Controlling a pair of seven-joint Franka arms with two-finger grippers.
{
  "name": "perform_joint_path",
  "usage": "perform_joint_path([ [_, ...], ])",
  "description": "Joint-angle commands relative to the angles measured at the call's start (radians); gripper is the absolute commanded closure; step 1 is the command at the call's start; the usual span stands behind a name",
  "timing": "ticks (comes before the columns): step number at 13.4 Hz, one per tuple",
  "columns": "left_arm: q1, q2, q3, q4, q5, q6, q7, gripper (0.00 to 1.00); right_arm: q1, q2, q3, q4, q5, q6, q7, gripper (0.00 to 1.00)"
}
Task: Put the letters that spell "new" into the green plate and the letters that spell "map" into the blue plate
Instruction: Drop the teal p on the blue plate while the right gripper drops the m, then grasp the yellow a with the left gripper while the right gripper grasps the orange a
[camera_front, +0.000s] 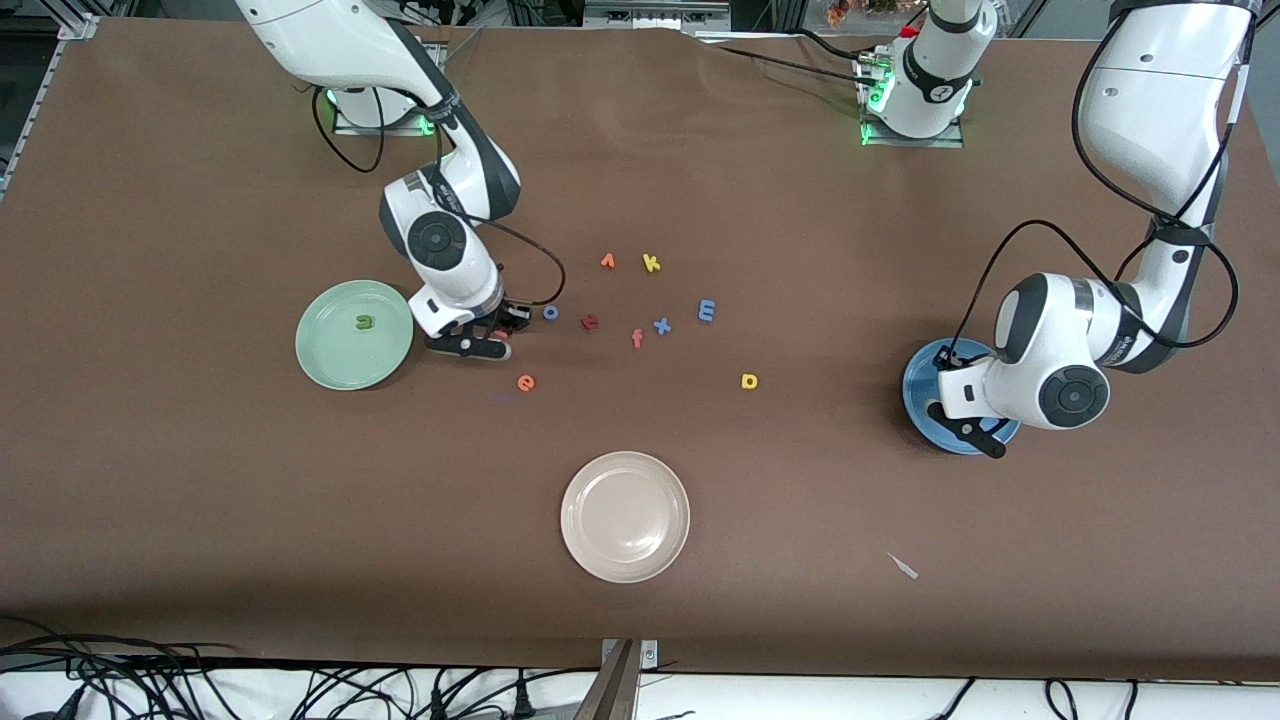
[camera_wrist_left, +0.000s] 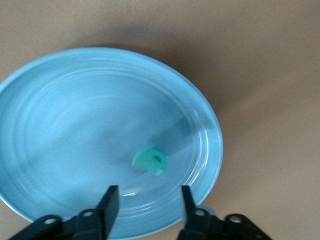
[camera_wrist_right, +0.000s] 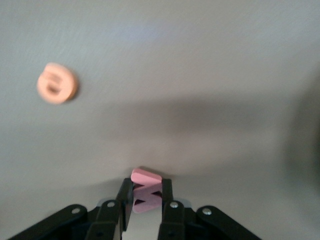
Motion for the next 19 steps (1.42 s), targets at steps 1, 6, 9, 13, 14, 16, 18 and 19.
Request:
perform_joint_path([
  [1, 0.013, -0.059, -0.017, -0.003, -0.070, -0.005, -0.061, 0.00, -0.004, -0.099, -0.111, 0.025, 0.008, -0.185, -0.176, 0.88],
  [6, 0.010, -0.144, -0.098, -0.069, -0.185, 0.051, -0.268, 0.00, -0.006, -0.121, -0.272, -0.009, 0.023, -0.267, -0.453, 0.87],
  [9, 0.003, -0.144, -0.196, -0.156, -0.185, 0.241, -0.498, 0.00, -0.006, -0.107, -0.272, -0.071, 0.037, -0.143, -0.447, 0.84],
  [13, -0.117, -0.074, -0.217, -0.158, -0.169, 0.389, -0.768, 0.00, -0.006, -0.116, -0.272, -0.068, 0.037, -0.167, -0.429, 0.00],
  [14, -0.159, -0.055, -0.214, -0.158, -0.163, 0.435, -0.847, 0.00, -0.006, -0.121, -0.271, -0.041, 0.037, -0.202, -0.427, 0.01],
  [16, -0.214, -0.025, -0.210, -0.149, -0.111, 0.481, -0.975, 0.00, 0.001, -0.113, -0.260, 0.051, 0.065, -0.288, -0.391, 0.00],
  [18, -0.242, 0.005, -0.212, -0.139, 0.005, 0.513, -1.095, 0.00, 0.007, -0.093, -0.211, 0.128, 0.120, -0.309, -0.280, 0.00],
  [19, -0.245, 0.032, -0.212, -0.121, 0.059, 0.522, -1.142, 0.00, 0.008, -0.070, -0.190, 0.163, 0.141, -0.301, -0.205, 0.01],
])
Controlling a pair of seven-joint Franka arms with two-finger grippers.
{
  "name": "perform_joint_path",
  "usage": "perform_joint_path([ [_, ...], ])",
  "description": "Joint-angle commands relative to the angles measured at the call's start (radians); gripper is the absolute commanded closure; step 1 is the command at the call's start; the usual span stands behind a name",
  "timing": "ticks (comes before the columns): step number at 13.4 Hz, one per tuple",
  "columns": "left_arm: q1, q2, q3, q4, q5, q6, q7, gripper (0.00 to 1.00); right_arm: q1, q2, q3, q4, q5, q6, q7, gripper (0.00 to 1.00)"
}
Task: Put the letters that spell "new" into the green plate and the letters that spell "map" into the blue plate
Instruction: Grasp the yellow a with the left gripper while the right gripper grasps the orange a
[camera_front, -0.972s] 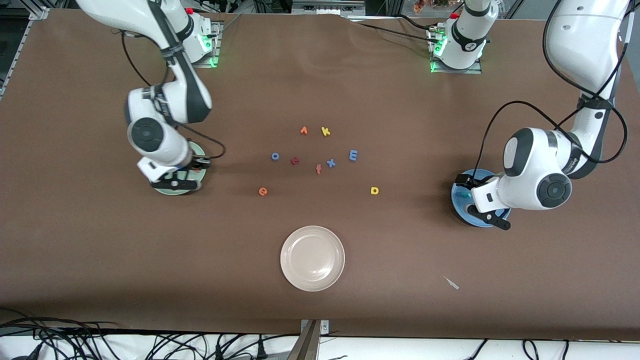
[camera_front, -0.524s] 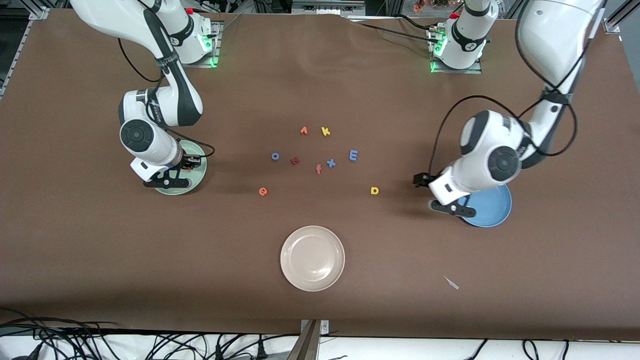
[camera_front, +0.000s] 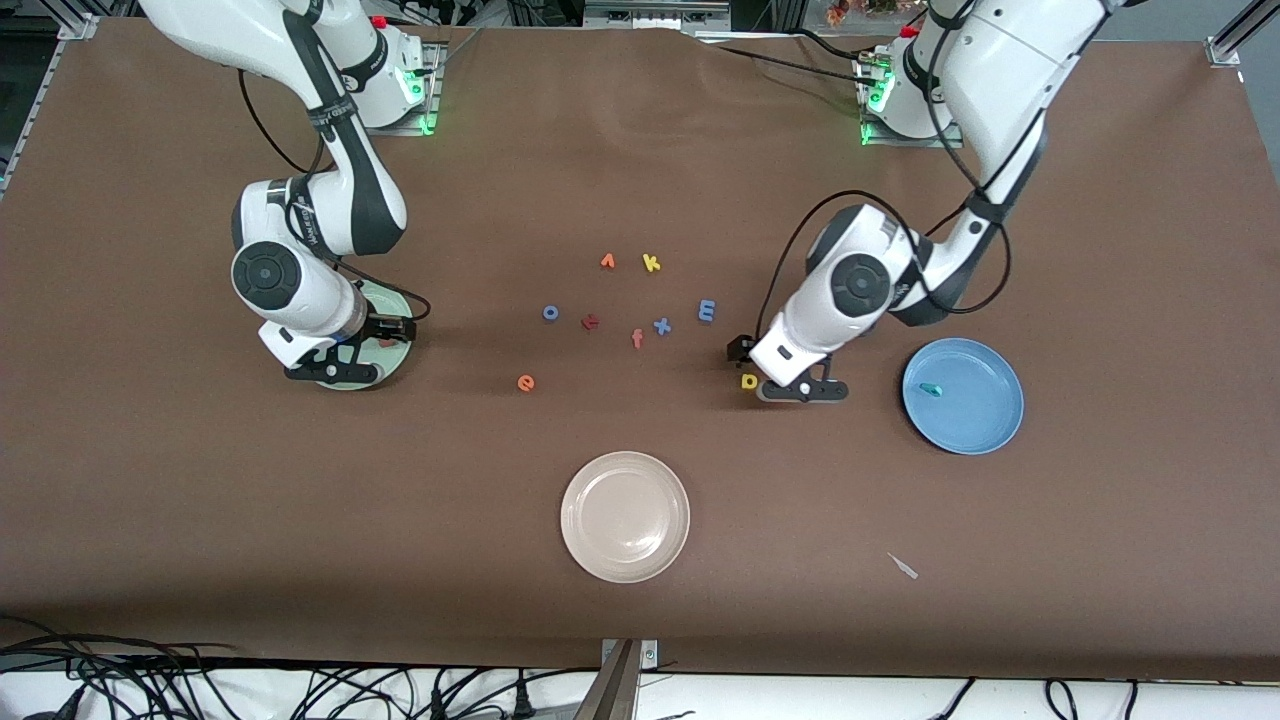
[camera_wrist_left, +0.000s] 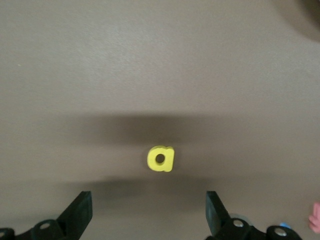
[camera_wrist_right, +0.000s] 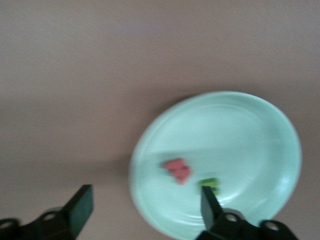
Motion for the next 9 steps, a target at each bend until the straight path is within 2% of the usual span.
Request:
perform_joint_path([
  [1, -0.014, 0.067, 0.009, 0.063, 0.130, 0.019, -0.124, 0.00, 0.013, 0.062, 0.062, 0.117, 0.059, -0.018, 0.203, 0.01],
  [4, -0.027, 0.096, 0.012, 0.089, 0.147, 0.016, -0.142, 0.03, 0.028, 0.154, 0.099, 0.230, 0.068, -0.003, 0.395, 0.01],
  [6, -0.034, 0.121, 0.015, 0.123, 0.147, 0.007, -0.140, 0.07, 0.053, 0.203, 0.110, 0.247, 0.068, 0.098, 0.522, 0.01],
  [9, -0.036, 0.129, 0.019, 0.124, 0.175, 0.006, -0.139, 0.15, 0.101, 0.254, 0.110, 0.246, 0.068, 0.207, 0.690, 0.13],
])
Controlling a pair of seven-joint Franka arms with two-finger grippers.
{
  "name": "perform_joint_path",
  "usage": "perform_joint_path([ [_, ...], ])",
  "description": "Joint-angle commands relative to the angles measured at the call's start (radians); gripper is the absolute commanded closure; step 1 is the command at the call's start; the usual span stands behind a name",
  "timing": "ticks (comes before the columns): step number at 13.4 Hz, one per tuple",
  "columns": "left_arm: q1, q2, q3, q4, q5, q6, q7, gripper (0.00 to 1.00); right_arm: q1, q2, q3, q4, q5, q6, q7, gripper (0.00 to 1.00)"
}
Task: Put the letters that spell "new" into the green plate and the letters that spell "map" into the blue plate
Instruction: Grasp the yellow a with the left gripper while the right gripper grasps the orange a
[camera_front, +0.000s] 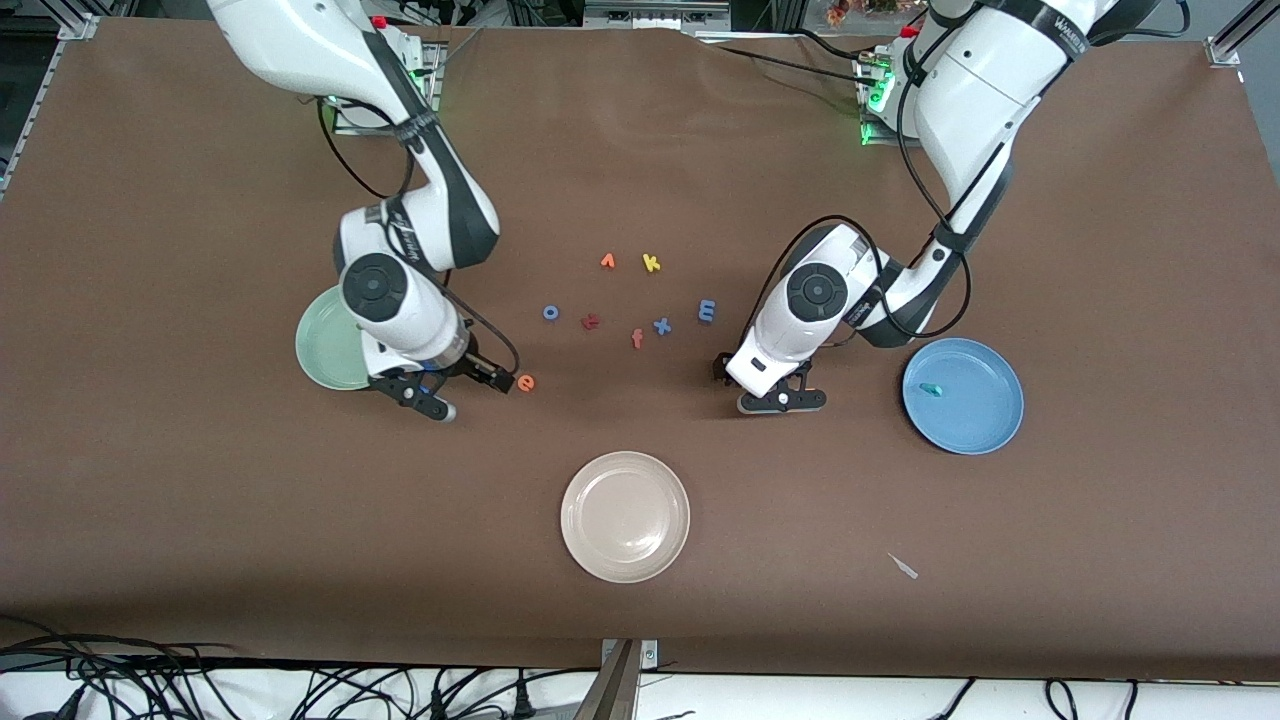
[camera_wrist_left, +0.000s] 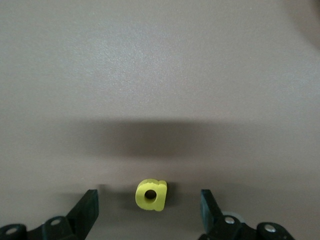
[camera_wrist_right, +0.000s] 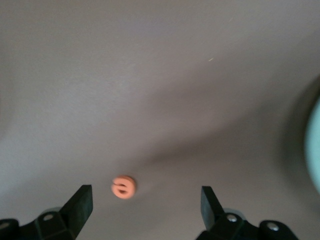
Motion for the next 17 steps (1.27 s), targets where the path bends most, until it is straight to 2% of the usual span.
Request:
perform_joint_path([
  [1, -0.017, 0.025, 0.013, 0.034, 0.061, -0.010, -0.025, 0.19, 0.038, 0.058, -0.005, 0.030, 0.016, 0.042, 0.095, 0.20],
  [2, -0.017, 0.025, 0.013, 0.033, 0.061, -0.010, -0.027, 0.22, 0.054, 0.072, -0.005, 0.030, 0.016, 0.051, 0.097, 0.25],
  [6, -0.028, 0.025, 0.015, 0.030, 0.063, -0.013, -0.030, 0.37, 0.071, 0.106, -0.005, 0.027, 0.016, 0.098, 0.111, 0.30],
  [7, -0.028, 0.025, 0.015, 0.030, 0.063, -0.013, -0.030, 0.43, 0.072, 0.112, -0.005, 0.026, 0.016, 0.109, 0.111, 0.31],
  [9, -0.032, 0.025, 0.016, 0.028, 0.063, -0.015, -0.030, 0.56, 0.077, 0.124, -0.004, 0.026, 0.016, 0.117, 0.111, 0.39],
  [11, -0.035, 0.026, 0.022, 0.028, 0.064, -0.019, -0.024, 0.57, 0.082, 0.127, -0.005, 0.026, 0.016, 0.117, 0.109, 0.51],
  [12, -0.035, 0.029, 0.030, 0.028, 0.089, -0.019, -0.025, 0.57, 0.082, 0.126, -0.005, 0.026, 0.016, 0.117, 0.109, 0.64],
  [13, -0.035, 0.035, 0.030, 0.030, 0.110, -0.019, -0.031, 0.57, 0.082, 0.126, -0.005, 0.026, 0.016, 0.117, 0.105, 0.81],
  [14, -0.035, 0.035, 0.030, 0.030, 0.114, -0.019, -0.031, 0.62, 0.082, 0.124, -0.005, 0.027, 0.016, 0.115, 0.105, 0.87],
  [15, -0.035, 0.035, 0.028, 0.030, 0.112, -0.019, -0.033, 0.69, 0.082, 0.118, -0.007, 0.027, 0.014, 0.111, 0.102, 0.88],
  [17, -0.035, 0.035, 0.028, 0.030, 0.112, -0.019, -0.035, 0.78, 0.080, 0.088, -0.016, 0.024, 0.014, 0.100, 0.083, 0.88],
])
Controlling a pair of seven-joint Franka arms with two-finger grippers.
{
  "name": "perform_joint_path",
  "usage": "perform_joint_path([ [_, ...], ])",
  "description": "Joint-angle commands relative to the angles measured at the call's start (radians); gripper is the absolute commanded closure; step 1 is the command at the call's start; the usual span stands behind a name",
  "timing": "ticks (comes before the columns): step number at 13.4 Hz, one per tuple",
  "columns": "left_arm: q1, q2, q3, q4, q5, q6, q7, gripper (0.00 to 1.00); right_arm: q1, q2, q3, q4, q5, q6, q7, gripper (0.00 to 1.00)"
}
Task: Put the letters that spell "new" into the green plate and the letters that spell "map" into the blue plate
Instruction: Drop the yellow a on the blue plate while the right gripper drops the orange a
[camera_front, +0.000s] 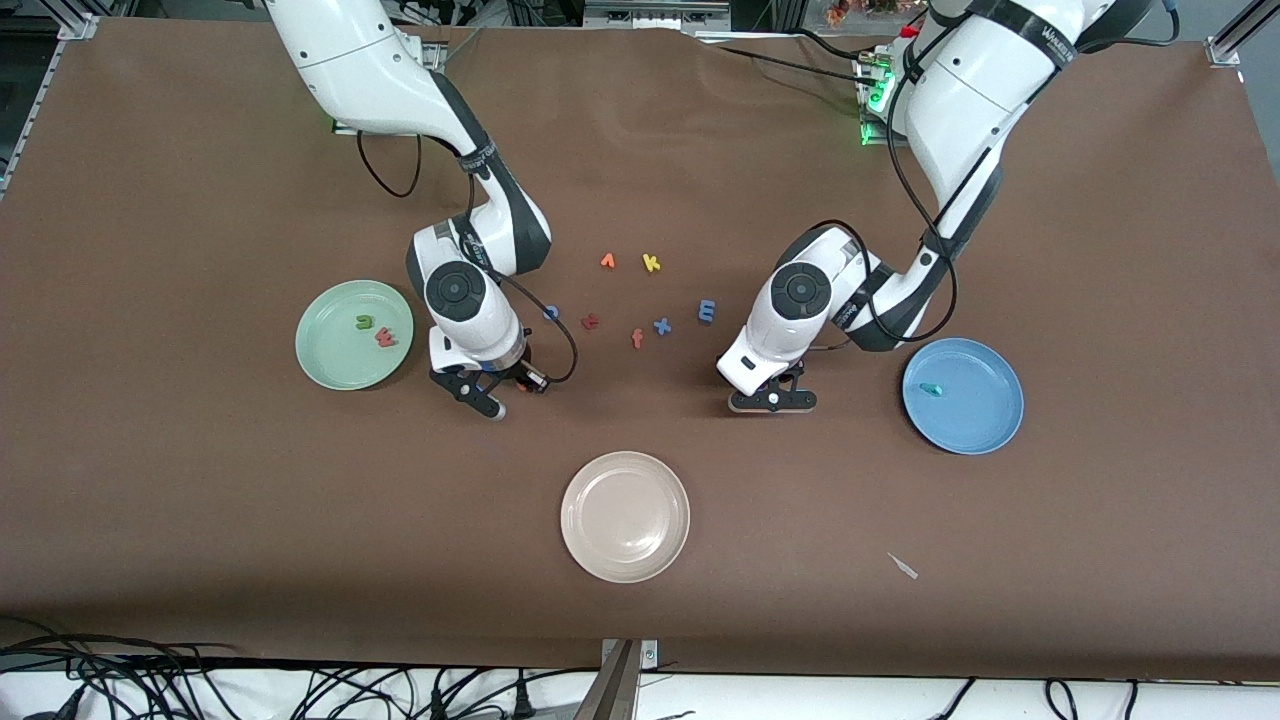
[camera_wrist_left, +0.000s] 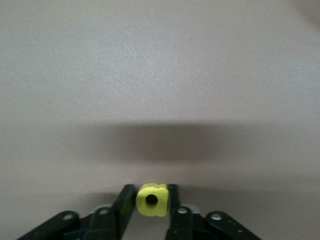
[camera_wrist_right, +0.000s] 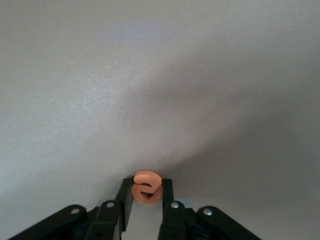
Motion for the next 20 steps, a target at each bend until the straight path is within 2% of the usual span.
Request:
perform_joint_path([
  [1, -0.014, 0.023, 0.018, 0.019, 0.040, -0.010, -0.023, 0.83, 0.006, -0.041, -0.021, 0.008, 0.012, -0.040, -0.023, 0.88],
  [4, 0.000, 0.011, 0.017, 0.028, 0.040, -0.038, -0.011, 0.85, 0.006, -0.125, -0.105, -0.017, 0.012, -0.226, -0.214, 0.88],
  [7, 0.047, -0.003, 0.003, 0.100, 0.020, -0.229, 0.124, 0.85, 0.006, -0.243, -0.229, -0.123, 0.014, -0.311, -0.509, 0.87],
  [10, 0.151, -0.037, -0.023, 0.113, -0.028, -0.366, 0.369, 0.85, 0.006, -0.328, -0.370, -0.260, 0.015, -0.304, -0.822, 0.87],
  [12, 0.213, -0.069, -0.023, 0.114, -0.043, -0.461, 0.545, 0.85, 0.003, -0.330, -0.424, -0.321, 0.015, -0.286, -0.896, 0.87],
  [14, 0.274, -0.084, -0.023, 0.113, -0.043, -0.524, 0.709, 0.84, 0.001, -0.327, -0.441, -0.411, 0.015, -0.166, -0.942, 0.86],
  [16, 0.325, -0.084, -0.022, 0.113, -0.042, -0.559, 0.846, 0.83, 0.001, -0.310, -0.441, -0.458, 0.017, -0.082, -0.944, 0.86],
  [17, 0.348, -0.084, -0.020, 0.110, -0.034, -0.564, 0.906, 0.83, 0.001, -0.308, -0.441, -0.456, 0.017, -0.081, -0.942, 0.80],
  [18, 0.377, -0.081, -0.017, 0.108, -0.026, -0.566, 0.977, 0.83, 0.000, -0.310, -0.441, -0.452, 0.017, -0.083, -0.944, 0.43],
  [19, 0.404, -0.072, -0.014, 0.110, -0.023, -0.566, 1.052, 0.82, -0.009, -0.314, -0.444, -0.446, 0.015, -0.086, -0.942, 0.01],
  [20, 0.427, -0.063, -0.013, 0.110, -0.019, -0.564, 1.116, 0.79, -0.009, -0.323, -0.444, -0.432, 0.015, -0.094, -0.942, 0.00],
])
